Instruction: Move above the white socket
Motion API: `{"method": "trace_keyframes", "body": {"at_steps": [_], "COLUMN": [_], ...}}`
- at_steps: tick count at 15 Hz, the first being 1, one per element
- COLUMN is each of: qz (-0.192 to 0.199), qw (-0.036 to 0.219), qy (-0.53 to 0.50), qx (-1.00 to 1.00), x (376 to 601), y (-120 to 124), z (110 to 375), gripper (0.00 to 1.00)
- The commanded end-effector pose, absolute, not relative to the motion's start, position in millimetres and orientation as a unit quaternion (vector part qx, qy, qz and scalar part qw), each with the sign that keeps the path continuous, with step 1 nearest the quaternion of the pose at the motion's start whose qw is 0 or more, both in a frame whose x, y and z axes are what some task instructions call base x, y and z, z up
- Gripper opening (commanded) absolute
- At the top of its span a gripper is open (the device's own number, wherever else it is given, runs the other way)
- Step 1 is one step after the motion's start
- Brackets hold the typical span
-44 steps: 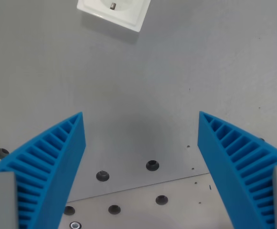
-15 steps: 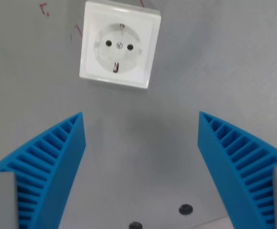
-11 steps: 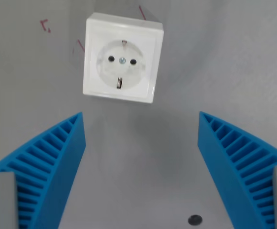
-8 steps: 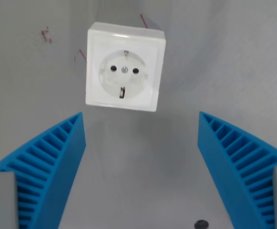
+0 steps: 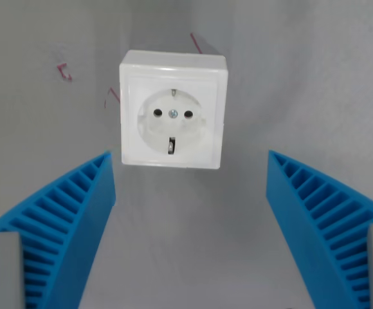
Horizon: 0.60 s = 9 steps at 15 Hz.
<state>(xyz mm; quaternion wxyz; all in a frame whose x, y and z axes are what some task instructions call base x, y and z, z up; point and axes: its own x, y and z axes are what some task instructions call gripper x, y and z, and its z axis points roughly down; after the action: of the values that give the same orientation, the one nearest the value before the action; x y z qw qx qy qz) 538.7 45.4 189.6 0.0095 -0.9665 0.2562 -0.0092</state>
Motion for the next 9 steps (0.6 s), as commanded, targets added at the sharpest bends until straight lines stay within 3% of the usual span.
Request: {"method": "trace_keyframes", "body": {"at_steps": [1,9], "qz": [-0.004,-0.01], "qw": [-0.032,-0.034], "qy": [0.301,0.302], "qx": [-0.953,-0.953], "x": [554.4,560.7], "y": [45.4,46.1], "z": [185.2,179.4], "gripper": [1.0,1.0]}}
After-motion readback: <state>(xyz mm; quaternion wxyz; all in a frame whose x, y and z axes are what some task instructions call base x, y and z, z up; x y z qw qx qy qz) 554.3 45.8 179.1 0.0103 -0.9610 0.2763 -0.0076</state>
